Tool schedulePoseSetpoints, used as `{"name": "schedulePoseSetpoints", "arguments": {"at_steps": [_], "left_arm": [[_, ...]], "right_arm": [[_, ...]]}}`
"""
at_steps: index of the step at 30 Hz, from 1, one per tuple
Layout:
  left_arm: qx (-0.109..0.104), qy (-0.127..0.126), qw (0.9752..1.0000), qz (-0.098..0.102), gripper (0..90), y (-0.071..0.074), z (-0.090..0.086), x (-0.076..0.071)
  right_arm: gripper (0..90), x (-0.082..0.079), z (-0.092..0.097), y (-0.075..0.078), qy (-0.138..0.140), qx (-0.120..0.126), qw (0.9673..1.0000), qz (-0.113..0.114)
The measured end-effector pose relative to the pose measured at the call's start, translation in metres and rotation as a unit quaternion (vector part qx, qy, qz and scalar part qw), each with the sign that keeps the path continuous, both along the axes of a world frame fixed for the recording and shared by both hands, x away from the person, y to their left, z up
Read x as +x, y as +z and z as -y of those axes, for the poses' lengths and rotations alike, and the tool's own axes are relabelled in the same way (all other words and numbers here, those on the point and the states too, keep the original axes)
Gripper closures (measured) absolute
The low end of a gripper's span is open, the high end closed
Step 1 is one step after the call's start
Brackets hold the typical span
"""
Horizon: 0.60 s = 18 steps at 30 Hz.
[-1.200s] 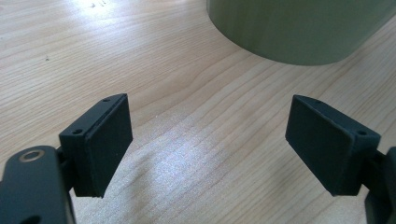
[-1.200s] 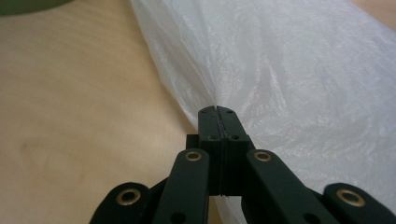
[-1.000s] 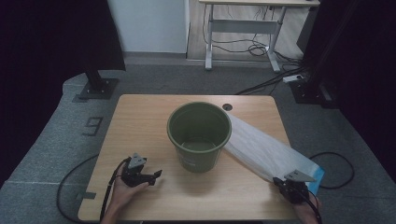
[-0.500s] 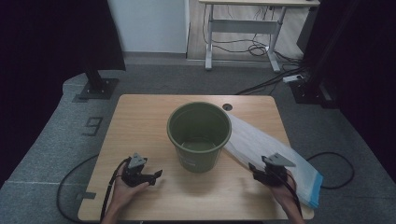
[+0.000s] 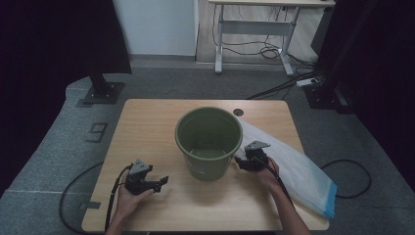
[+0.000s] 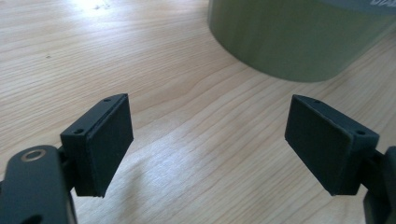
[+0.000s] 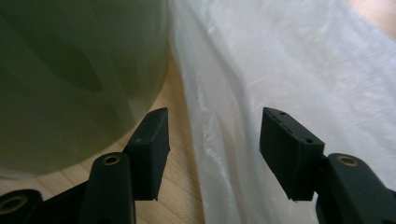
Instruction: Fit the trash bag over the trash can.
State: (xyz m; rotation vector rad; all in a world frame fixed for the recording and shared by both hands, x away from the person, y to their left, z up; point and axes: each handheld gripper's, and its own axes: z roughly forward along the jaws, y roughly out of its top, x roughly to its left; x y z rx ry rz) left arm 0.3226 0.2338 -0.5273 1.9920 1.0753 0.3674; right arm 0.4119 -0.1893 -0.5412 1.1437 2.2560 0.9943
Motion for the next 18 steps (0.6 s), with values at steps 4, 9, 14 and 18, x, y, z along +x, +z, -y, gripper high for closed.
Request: {"name": "schedulePoseSetpoints", "arguments": {"at_steps": [4, 9, 14, 18], "left_arm": [[0.001, 0.0, 1.0, -0.002, 15.2, -0.001, 0.0, 0.001], [0.015, 0.001, 0.9999, -0.006, 15.1, -0.004, 0.003, 0.002], [0.038, 0.013, 0.9992, -0.003, 15.1, -0.005, 0.004, 0.0], [0.033, 0.014, 0.9994, -0.003, 15.1, -0.004, 0.002, 0.0]], "right_arm": [[51.4, 0.001, -0.004, -0.006, -0.004, -0.006, 1.0, -0.003], [65.7, 0.003, -0.008, -0.007, -0.004, -0.007, 1.0, 0.003], [88.6, 0.005, 0.0, -0.006, -0.024, 0.008, 0.9995, 0.019], [88.7, 0.002, 0.01, 0.001, -0.034, 0.03, 0.9987, 0.025]]}}
